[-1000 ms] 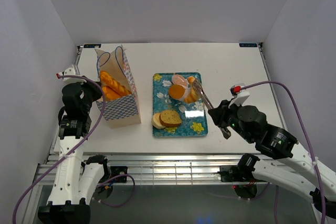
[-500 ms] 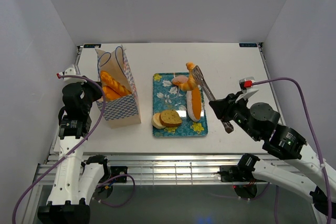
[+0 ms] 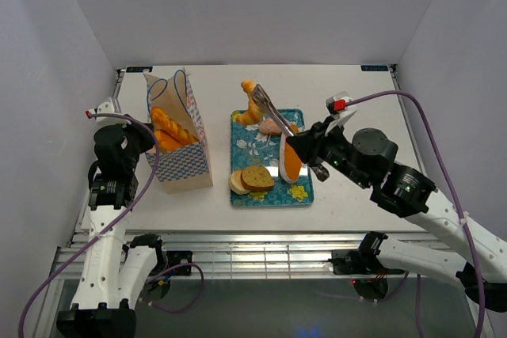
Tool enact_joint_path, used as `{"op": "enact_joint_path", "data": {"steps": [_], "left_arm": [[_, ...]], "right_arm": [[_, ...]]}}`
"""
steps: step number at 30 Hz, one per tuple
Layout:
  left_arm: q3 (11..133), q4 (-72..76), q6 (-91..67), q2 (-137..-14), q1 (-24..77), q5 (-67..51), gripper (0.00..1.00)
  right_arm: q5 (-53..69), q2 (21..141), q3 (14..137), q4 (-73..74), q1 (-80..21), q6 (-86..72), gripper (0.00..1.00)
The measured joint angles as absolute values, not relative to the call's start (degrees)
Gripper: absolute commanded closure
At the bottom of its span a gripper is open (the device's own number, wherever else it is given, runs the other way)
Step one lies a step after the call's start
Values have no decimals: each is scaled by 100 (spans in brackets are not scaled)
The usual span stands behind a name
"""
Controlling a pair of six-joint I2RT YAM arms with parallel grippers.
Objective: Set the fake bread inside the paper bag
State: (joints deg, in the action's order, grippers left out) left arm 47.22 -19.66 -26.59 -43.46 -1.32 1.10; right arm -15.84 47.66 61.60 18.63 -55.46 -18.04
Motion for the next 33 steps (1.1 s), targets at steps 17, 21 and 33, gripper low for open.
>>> {"op": "enact_joint_path", "data": {"steps": [17, 21, 33], "left_arm": [[4722, -1975, -2661, -4278, -132, 257, 90], [4722, -1979, -2663, -4268, -132, 257, 91], [4722, -2012, -2663, -4259, 62, 279, 91]], "right_arm": [[585, 6899, 7102, -54, -5651, -1758, 75], [858, 7070, 7116, -360, -5800, -1758, 75], [899, 7804, 7426, -615, -5892, -1675, 55]]}}
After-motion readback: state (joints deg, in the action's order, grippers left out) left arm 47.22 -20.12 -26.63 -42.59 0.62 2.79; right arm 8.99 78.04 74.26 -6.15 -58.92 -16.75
